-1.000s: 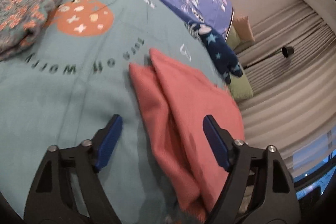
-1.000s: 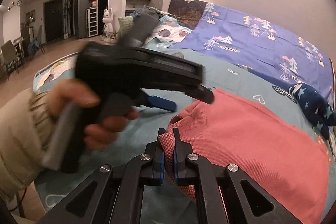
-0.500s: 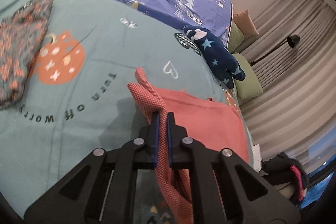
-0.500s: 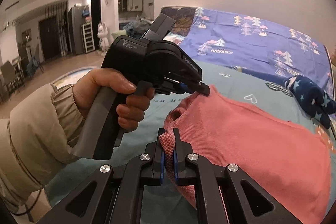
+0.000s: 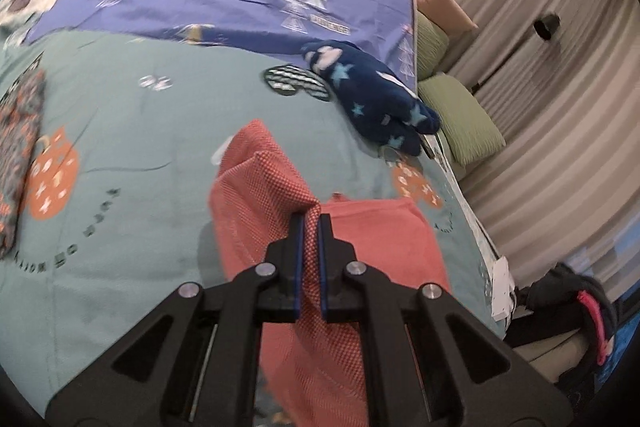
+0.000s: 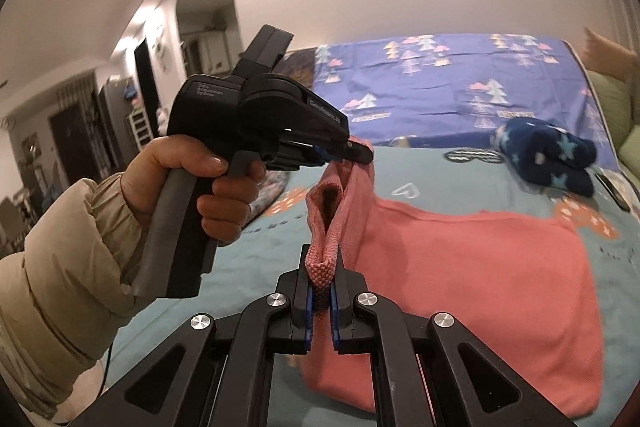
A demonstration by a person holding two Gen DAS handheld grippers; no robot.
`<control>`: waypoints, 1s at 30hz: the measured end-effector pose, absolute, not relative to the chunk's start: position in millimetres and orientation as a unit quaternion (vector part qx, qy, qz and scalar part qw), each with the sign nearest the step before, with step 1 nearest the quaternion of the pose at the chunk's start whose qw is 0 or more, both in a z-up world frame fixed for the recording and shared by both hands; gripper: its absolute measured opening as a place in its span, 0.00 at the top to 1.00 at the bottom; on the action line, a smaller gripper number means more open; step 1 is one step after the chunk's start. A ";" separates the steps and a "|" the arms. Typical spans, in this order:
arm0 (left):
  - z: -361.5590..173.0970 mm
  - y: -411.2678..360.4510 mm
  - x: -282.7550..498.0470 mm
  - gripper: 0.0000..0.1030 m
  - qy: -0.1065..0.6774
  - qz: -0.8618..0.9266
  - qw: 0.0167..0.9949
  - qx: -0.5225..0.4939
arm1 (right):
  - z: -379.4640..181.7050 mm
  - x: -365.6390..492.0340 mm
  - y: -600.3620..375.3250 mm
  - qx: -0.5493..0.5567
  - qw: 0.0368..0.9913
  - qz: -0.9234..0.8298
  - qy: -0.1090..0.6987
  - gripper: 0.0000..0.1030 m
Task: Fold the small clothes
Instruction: 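Lift the shirt corner with both tools and fold it over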
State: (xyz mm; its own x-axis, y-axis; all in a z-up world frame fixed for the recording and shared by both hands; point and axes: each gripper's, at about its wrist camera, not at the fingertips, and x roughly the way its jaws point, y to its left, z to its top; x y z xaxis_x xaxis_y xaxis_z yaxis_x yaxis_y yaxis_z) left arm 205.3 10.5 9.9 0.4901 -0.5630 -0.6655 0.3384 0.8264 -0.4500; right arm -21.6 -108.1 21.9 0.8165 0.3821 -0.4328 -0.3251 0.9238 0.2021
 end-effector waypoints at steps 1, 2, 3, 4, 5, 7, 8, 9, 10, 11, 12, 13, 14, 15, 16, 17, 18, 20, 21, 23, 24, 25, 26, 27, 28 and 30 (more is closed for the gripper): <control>13.0 0.0 203.3 0.93 0.429 -0.268 0.854 -0.122 | 22.1 -23.8 -115.6 0.065 0.952 0.183 0.237 0.95; 15.5 -12.8 202.3 0.93 0.429 -0.273 0.854 -0.112 | 22.3 -27.9 -122.8 0.071 0.953 0.178 0.234 0.95; 17.9 -26.5 201.0 0.93 0.428 -0.278 0.854 -0.102 | 22.7 -30.0 -131.7 0.077 0.954 0.173 0.231 0.95; 19.7 -38.3 200.7 0.93 0.429 -0.282 0.853 -0.095 | 22.8 -32.5 -142.6 0.084 0.955 0.167 0.228 0.95; 21.0 -50.3 200.0 0.93 0.429 -0.286 0.852 -0.088 | 22.9 -34.4 -152.5 0.090 0.956 0.162 0.226 0.95; 22.3 -74.9 198.4 0.93 0.432 -0.295 0.849 -0.073 | 21.7 -38.5 -172.8 0.104 0.957 0.150 0.223 0.95; 22.2 -85.4 197.2 0.93 0.434 -0.299 0.848 -0.067 | 21.2 -40.7 -183.0 0.112 0.957 0.146 0.223 0.95; 21.5 -96.3 196.3 0.93 0.436 -0.302 0.846 -0.060 | 19.6 -43.5 -196.2 0.122 0.957 0.138 0.223 0.95; 19.3 -113.3 195.5 0.93 0.440 -0.308 0.842 -0.048 | 18.5 -46.5 -207.0 0.129 0.958 0.131 0.222 0.95; 16.7 -126.4 194.1 0.93 0.442 -0.313 0.839 -0.040 | 17.3 -48.5 -214.8 0.134 0.958 0.126 0.221 0.95; 13.9 -140.1 193.9 0.93 0.446 -0.318 0.836 -0.033 | 14.8 -51.7 -226.1 0.141 0.958 0.117 0.221 0.95; 9.4 -151.6 192.5 0.93 0.451 -0.323 0.832 -0.027 | 13.2 -54.1 -232.8 0.146 0.958 0.111 0.222 0.95; 6.3 -161.1 191.0 0.93 0.455 -0.326 0.829 -0.022 | 11.0 -55.6 -240.7 0.151 0.957 0.105 0.224 0.95; 0.8 -173.1 189.7 0.93 0.461 -0.329 0.824 -0.015 | 7.9 -58.2 -248.3 0.156 0.957 0.098 0.226 0.95; -6.9 -186.3 188.5 0.93 0.468 -0.332 0.819 -0.004 | 3.3 -61.0 -258.2 0.163 0.955 0.090 0.231 0.95; -13.4 -197.7 187.3 0.93 0.474 -0.332 0.815 0.005 | 0.3 -62.8 -262.8 0.168 0.954 0.086 0.235 0.95; -19.4 -206.7 186.0 0.93 0.480 -0.332 0.812 0.014 | -3.4 -63.2 -269.0 0.175 0.951 0.081 0.241 0.95; -32.1 -221.8 183.1 0.93 0.488 -0.329 0.808 0.034 | -14.4 -65.2 -282.8 0.192 0.944 0.073 0.258 0.95; -37.0 -227.2 182.1 0.93 0.492 -0.326 0.806 0.041 | -18.3 -66.8 -287.4 0.196 0.942 0.070 0.264 0.95; -47.3 -236.5 181.9 0.92 0.497 -0.321 0.804 0.054 | -29.9 -68.0 -294.5 0.201 0.937 0.061 0.280 0.95; -50.0 -238.3 181.8 0.92 0.499 -0.321 0.803 0.056 | -36.5 -67.4 -298.0 0.206 0.932 0.060 0.291 0.95; -50.9 -239.8 181.3 0.92 0.499 -0.323 0.802 0.056 | -40.5 -65.6 -301.2 0.211 0.928 0.063 0.300 0.95; -49.8 -239.7 179.3 0.90 0.495 -0.324 0.804 0.057 | -45.8 -66.1 -304.3 0.218 0.924 0.066 0.309 0.93; -47.0 -239.7 176.7 0.89 0.488 -0.325 0.808 0.059 | -51.3 -64.1 -308.8 0.225 0.919 0.068 0.318 0.91; -43.7 -238.8 174.4 0.86 0.483 -0.330 0.809 0.061 | -57.8 -64.5 -313.8 0.231 0.913 0.067 0.331 0.91; -31.2 -234.3 167.2 0.79 0.467 -0.337 0.815 0.067 | -64.7 -69.2 -317.6 0.236 0.907 0.060 0.343 0.87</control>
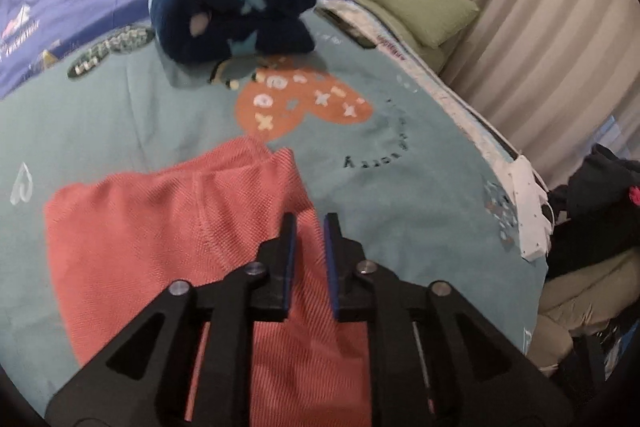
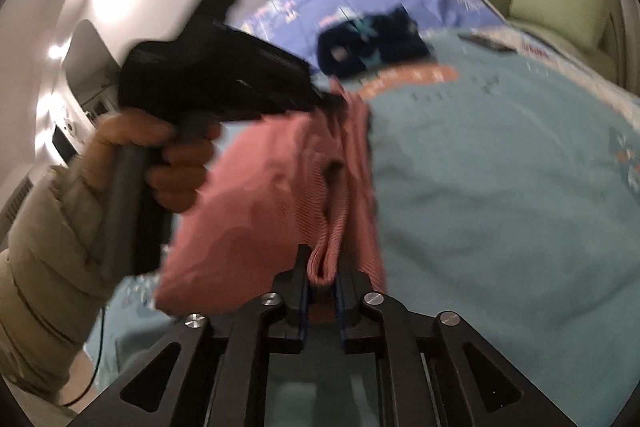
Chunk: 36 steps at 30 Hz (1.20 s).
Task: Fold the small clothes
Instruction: 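Lift the shirt corner with both tools and fold it over, then open both tools and release the folded coral shirt onto the bed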
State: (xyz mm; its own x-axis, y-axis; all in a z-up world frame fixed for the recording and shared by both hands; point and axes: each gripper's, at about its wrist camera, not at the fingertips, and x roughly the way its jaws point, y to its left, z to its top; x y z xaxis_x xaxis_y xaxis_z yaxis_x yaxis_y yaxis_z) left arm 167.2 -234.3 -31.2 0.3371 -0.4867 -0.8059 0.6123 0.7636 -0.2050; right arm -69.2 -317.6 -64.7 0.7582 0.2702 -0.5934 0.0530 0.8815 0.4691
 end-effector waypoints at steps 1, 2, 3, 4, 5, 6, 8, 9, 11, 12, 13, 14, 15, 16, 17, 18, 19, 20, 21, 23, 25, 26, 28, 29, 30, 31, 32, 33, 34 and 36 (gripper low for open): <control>-24.0 -228.9 162.7 0.72 0.455 -0.336 0.822 0.071 | -66.5 -72.2 -322.4 0.241 0.906 0.060 0.342 0.87; -14.0 -219.5 153.7 0.66 0.437 -0.336 0.831 0.075 | -66.7 -75.4 -327.7 0.246 0.905 0.061 0.341 0.86; -8.7 -214.2 149.6 0.64 0.427 -0.336 0.836 0.076 | -65.4 -79.4 -332.3 0.248 0.905 0.059 0.340 0.82; -2.2 -205.1 142.7 0.61 0.415 -0.336 0.842 0.076 | -63.7 -82.1 -334.5 0.247 0.907 0.056 0.337 0.81; 3.7 -190.9 132.9 0.57 0.403 -0.335 0.849 0.074 | -61.7 -85.6 -336.0 0.241 0.910 0.051 0.334 0.80; 6.1 -183.9 128.6 0.56 0.399 -0.331 0.852 0.073 | -57.7 -88.4 -338.2 0.232 0.914 0.043 0.330 0.80; 7.1 -157.8 111.2 0.54 0.389 -0.313 0.863 0.070 | -52.2 -89.0 -341.5 0.221 0.919 0.042 0.323 0.80; 5.9 -150.2 106.7 0.54 0.388 -0.309 0.865 0.070 | -48.4 -89.3 -341.4 0.217 0.921 0.045 0.321 0.80; -1.5 -125.0 88.8 0.53 0.390 -0.292 0.871 0.066 | -41.5 -87.0 -339.1 0.207 0.924 0.052 0.317 0.80; -5.3 -117.3 82.5 0.53 0.391 -0.285 0.873 0.065 | -39.2 -83.0 -338.4 0.201 0.925 0.057 0.316 0.80; -11.7 -105.8 73.3 0.53 0.395 -0.275 0.874 0.064 | -36.9 -80.7 -335.3 0.195 0.926 0.064 0.316 0.80; -17.1 -98.7 66.7 0.53 0.399 -0.268 0.874 0.067 | -34.9 -77.2 -331.7 0.191 0.926 0.071 0.317 0.80; -22.9 -92.2 59.7 0.53 0.404 -0.260 0.874 0.071 | -33.6 -73.0 -328.2 0.187 0.926 0.078 0.319 0.80; -29.4 -85.4 51.6 0.52 0.409 -0.253 0.874 0.077 | -32.7 -70.2 -324.1 0.184 0.925 0.087 0.320 0.80; -36.6 -78.9 42.3 0.51 0.414 -0.248 0.872 0.082 | -33.2 -66.2 -321.0 0.181 0.925 0.093 0.322 0.80; -41.5 -74.3 34.8 0.51 0.419 -0.248 0.870 0.084 | -33.9 -64.4 -317.1 0.177 0.923 0.099 0.326 0.80; -48.4 -69.9 25.9 0.48 0.425 -0.253 0.865 0.085 | -35.6 -63.7 -315.2 0.174 0.923 0.101 0.329 0.80; -52.6 -67.6 21.2 0.45 0.429 -0.255 0.863 0.086 | -37.7 -61.8 -313.4 0.171 0.921 0.101 0.334 0.80; -58.3 -66.7 16.6 0.45 0.430 -0.255 0.861 0.090 | -39.9 -59.3 -312.6 0.170 0.920 0.101 0.339 0.80; -68.6 -67.4 14.1 0.44 0.431 -0.247 0.862 0.102 | -43.3 -55.2 -312.4 0.172 0.916 0.102 0.347 0.80; -78.3 -68.1 15.4 0.44 0.435 -0.234 0.863 0.107 | -50.1 -49.9 -311.9 0.171 0.913 0.103 0.357 0.80; -82.0 -68.4 16.2 0.44 0.439 -0.232 0.862 0.103 | -53.9 -49.0 -312.1 0.166 0.912 0.092 0.363 0.80; -82.8 -68.8 12.6 0.44 0.441 -0.241 0.859 0.097 | -67.1 -45.9 -317.2 0.164 0.906 0.059 0.385 0.79; -81.9 -69.6 9.2 0.44 0.436 -0.250 0.859 0.101 | -68.9 -47.5 -319.9 0.176 0.903 0.064 0.386 0.79; -82.0 -70.9 6.7 0.44 0.431 -0.252 0.859 0.111 | -69.6 -49.8 -323.6 0.191 0.901 0.067 0.384 0.79; -83.6 -70.8 4.2 0.44 0.429 -0.248 0.860 0.119 | -68.7 -51.4 -326.2 0.196 0.900 0.067 0.385 0.79; -85.3 -71.4 5.3 0.44 0.429 -0.238 0.862 0.130 | -66.8 -52.0 -326.8 0.192 0.901 0.062 0.384 0.79; -85.6 -71.0 7.2 0.44 0.431 -0.233 0.862 0.130 | -64.8 -52.3 -326.4 0.187 0.902 0.059 0.384 0.79; -81.6 -69.3 9.4 0.44 0.435 -0.238 0.860 0.118 | -60.8 -52.2 -326.3 0.183 0.904 0.057 0.383 0.79; -67.6 -65.8 9.4 0.44 0.428 -0.268 0.859 0.085 | -48.1 -51.5 -328.6 0.185 0.909 0.065 0.368 0.79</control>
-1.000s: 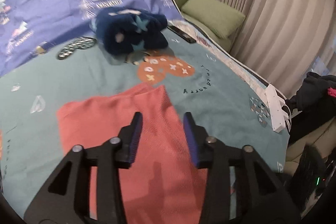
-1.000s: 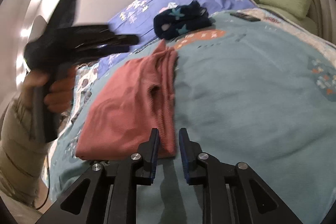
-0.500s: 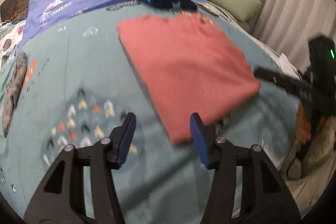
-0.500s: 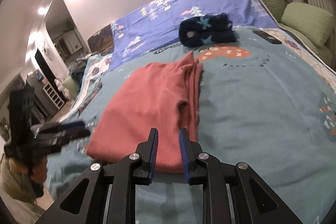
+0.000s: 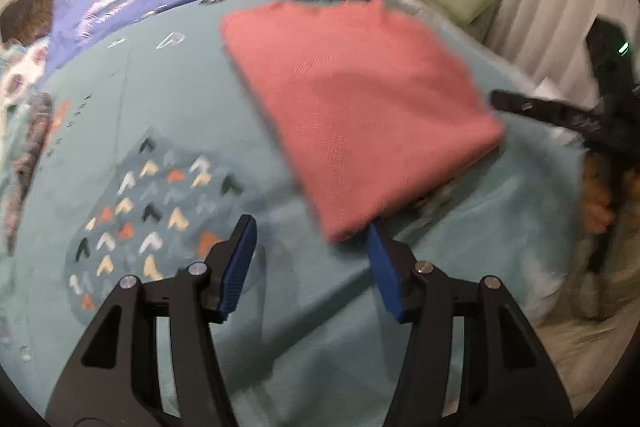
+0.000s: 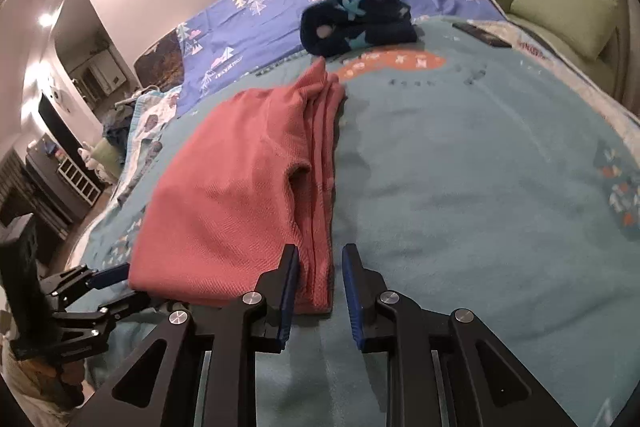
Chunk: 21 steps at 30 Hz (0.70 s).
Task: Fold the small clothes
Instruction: 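Open both tools and release the folded coral shirt onto the bed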
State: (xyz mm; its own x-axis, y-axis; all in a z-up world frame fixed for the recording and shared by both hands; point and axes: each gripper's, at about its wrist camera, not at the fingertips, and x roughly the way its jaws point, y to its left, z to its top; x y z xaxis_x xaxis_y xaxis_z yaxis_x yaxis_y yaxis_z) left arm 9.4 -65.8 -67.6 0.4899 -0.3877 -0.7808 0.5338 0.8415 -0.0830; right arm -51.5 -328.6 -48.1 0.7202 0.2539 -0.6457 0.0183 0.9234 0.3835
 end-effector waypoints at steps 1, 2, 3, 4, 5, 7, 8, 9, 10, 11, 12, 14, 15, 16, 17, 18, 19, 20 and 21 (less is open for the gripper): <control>-56.3 -65.3 9.6 0.44 0.413 -0.289 0.861 0.068 | -39.1 -49.5 -330.4 0.187 0.913 0.074 0.356 0.79; -43.4 -67.5 12.3 0.44 0.396 -0.308 0.863 0.056 | -31.2 -45.9 -331.6 0.190 0.915 0.082 0.345 0.79; -34.8 -70.6 16.1 0.44 0.383 -0.320 0.865 0.051 | -23.9 -41.0 -332.3 0.192 0.918 0.088 0.336 0.79; -26.8 -76.0 21.7 0.44 0.370 -0.329 0.867 0.050 | -16.2 -33.7 -332.2 0.195 0.920 0.098 0.327 0.79; -21.3 -83.2 29.5 0.44 0.355 -0.335 0.871 0.051 | -11.3 -27.8 -331.0 0.197 0.921 0.108 0.318 0.79; -23.5 -95.7 46.4 0.44 0.347 -0.342 0.872 0.053 | -7.0 -8.8 -326.0 0.206 0.918 0.140 0.308 0.80; -32.0 -103.3 58.9 0.44 0.358 -0.338 0.869 0.054 | -10.6 1.9 -325.3 0.214 0.913 0.149 0.314 0.80; -41.9 -108.5 69.1 0.44 0.372 -0.328 0.866 0.059 | -15.9 10.0 -325.3 0.222 0.907 0.150 0.323 0.81; -60.7 -114.0 83.4 0.44 0.397 -0.304 0.863 0.071 | -29.9 22.5 -327.6 0.229 0.899 0.129 0.349 0.81; -72.8 -114.8 88.5 0.44 0.411 -0.292 0.860 0.080 | -39.8 27.3 -329.1 0.224 0.897 0.106 0.366 0.81; -80.4 -114.0 89.3 0.44 0.412 -0.290 0.860 0.084 | -54.7 32.8 -332.8 0.208 0.895 0.063 0.391 0.82; -75.1 -116.5 78.1 0.44 0.389 -0.296 0.867 0.101 | -77.7 31.9 -346.5 0.210 0.887 0.033 0.409 0.83; -70.1 -118.6 74.3 0.44 0.388 -0.297 0.866 0.110 | -76.5 27.8 -353.9 0.227 0.885 0.040 0.405 0.83; -63.8 -120.6 73.7 0.44 0.387 -0.303 0.863 0.114 | -72.7 26.6 -357.9 0.231 0.884 0.040 0.405 0.83; -55.7 -122.1 74.4 0.44 0.381 -0.317 0.861 0.111 | -66.2 26.3 -360.8 0.227 0.888 0.040 0.398 0.81; -46.8 -123.4 76.9 0.44 0.370 -0.324 0.864 0.108 | -56.2 27.7 -363.7 0.222 0.896 0.044 0.382 0.80; -41.9 -123.9 80.3 0.44 0.363 -0.324 0.867 0.107 | -49.3 30.8 -366.5 0.222 0.899 0.052 0.373 0.80; -35.8 -125.1 86.5 0.44 0.355 -0.320 0.872 0.107 | -42.1 36.1 -367.8 0.225 0.901 0.064 0.365 0.80; -32.1 -125.8 95.1 0.44 0.350 -0.312 0.877 0.107 | -34.6 44.2 -369.2 0.228 0.902 0.078 0.357 0.80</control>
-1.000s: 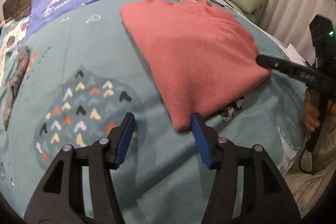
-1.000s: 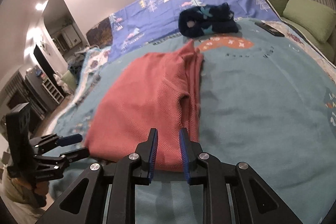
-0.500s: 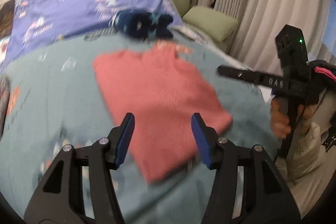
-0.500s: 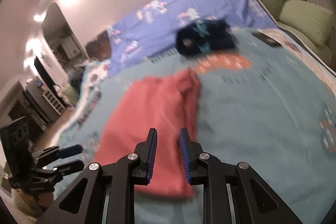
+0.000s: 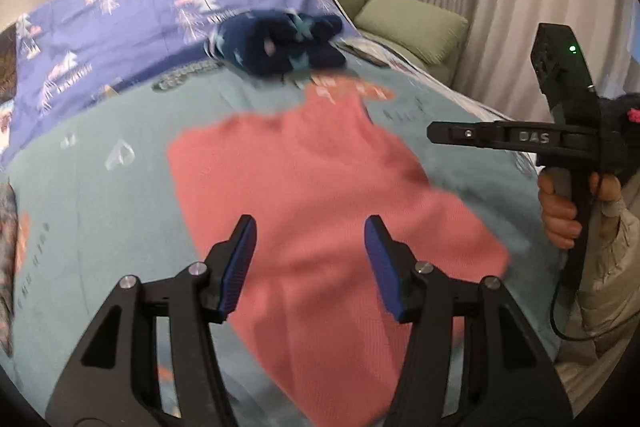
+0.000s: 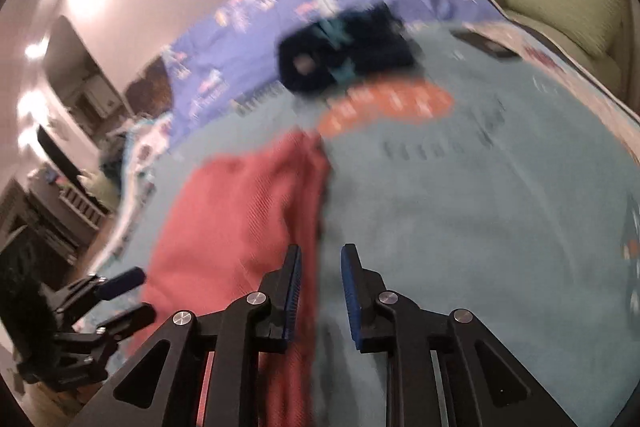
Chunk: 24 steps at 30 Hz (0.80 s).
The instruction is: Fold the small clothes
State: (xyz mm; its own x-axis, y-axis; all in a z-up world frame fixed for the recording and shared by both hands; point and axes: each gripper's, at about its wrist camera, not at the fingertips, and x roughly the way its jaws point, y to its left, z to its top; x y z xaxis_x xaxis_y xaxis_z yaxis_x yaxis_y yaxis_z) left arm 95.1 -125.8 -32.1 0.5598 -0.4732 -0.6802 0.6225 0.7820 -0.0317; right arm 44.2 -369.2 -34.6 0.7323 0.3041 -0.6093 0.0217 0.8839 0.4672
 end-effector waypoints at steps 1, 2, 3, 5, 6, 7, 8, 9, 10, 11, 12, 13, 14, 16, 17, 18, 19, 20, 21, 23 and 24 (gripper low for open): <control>-30.8 -124.8 103.8 0.44 0.349 -0.302 0.881 0.107 | -30.8 49.6 -369.0 0.226 0.903 0.086 0.355 0.80; -31.0 -122.9 113.6 0.44 0.352 -0.288 0.884 0.105 | -28.0 58.6 -368.5 0.220 0.904 0.092 0.356 0.79; -31.7 -121.1 120.7 0.44 0.355 -0.280 0.886 0.102 | -26.9 72.3 -366.6 0.209 0.904 0.097 0.361 0.78; -37.3 -115.6 147.3 0.44 0.370 -0.253 0.889 0.092 | -30.6 92.5 -363.5 0.200 0.898 0.097 0.380 0.75; -40.2 -112.8 158.0 0.44 0.375 -0.240 0.891 0.090 | -33.3 99.8 -363.3 0.201 0.894 0.098 0.388 0.74; -42.6 -109.1 167.9 0.44 0.379 -0.231 0.892 0.086 | -37.9 111.5 -362.8 0.206 0.888 0.103 0.398 0.74; -45.3 -105.5 178.0 0.44 0.385 -0.225 0.891 0.079 | -39.7 121.6 -361.3 0.209 0.885 0.108 0.403 0.72; -48.4 -103.0 185.8 0.43 0.392 -0.222 0.890 0.071 | -43.0 128.2 -359.2 0.210 0.882 0.111 0.406 0.71; -52.2 -99.7 195.2 0.42 0.403 -0.221 0.886 0.059 | -45.2 134.5 -357.1 0.214 0.879 0.116 0.410 0.71; -57.5 -96.6 207.4 0.42 0.416 -0.218 0.882 0.044 | -47.7 139.3 -356.3 0.216 0.878 0.121 0.410 0.72; -60.2 -96.1 211.4 0.42 0.421 -0.216 0.880 0.038 | -48.3 142.8 -354.5 0.218 0.879 0.126 0.404 0.92; -63.6 -94.9 218.9 0.42 0.424 -0.216 0.879 0.028 | -45.8 145.6 -354.8 0.221 0.883 0.129 0.394 0.96; -65.4 -94.8 220.2 0.42 0.421 -0.219 0.880 0.024 | -41.1 143.7 -355.6 0.227 0.890 0.137 0.372 0.96; -67.4 -95.6 223.2 0.42 0.408 -0.224 0.885 0.019 | -33.3 138.8 -357.6 0.231 0.900 0.148 0.340 0.97; -69.7 -96.6 225.6 0.42 0.402 -0.220 0.888 0.022 | -33.4 141.4 -357.6 0.226 0.903 0.143 0.337 0.97; -73.5 -97.8 228.3 0.42 0.399 -0.211 0.892 0.027 | -37.7 146.1 -357.7 0.215 0.904 0.132 0.344 0.97; -77.6 -99.2 233.2 0.42 0.399 -0.201 0.894 0.033 | -48.7 154.1 -359.0 0.203 0.902 0.114 0.364 0.97; -80.8 -99.2 235.3 0.42 0.403 -0.197 0.893 0.033 | -63.0 162.1 -362.1 0.199 0.895 0.092 0.388 0.95; -83.7 -98.0 236.5 0.42 0.410 -0.198 0.890 0.027 | -76.2 167.3 -365.4 0.205 0.886 0.080 0.409 0.90; -82.3 -94.4 233.5 0.42 0.407 -0.199 0.891 0.019 | -83.5 162.7 -375.2 0.243 0.876 0.084 0.407 0.85; -80.1 -93.0 231.4 0.42 0.404 -0.200 0.892 0.019 | -78.5 158.1 -377.7 0.246 0.879 0.081 0.400 0.79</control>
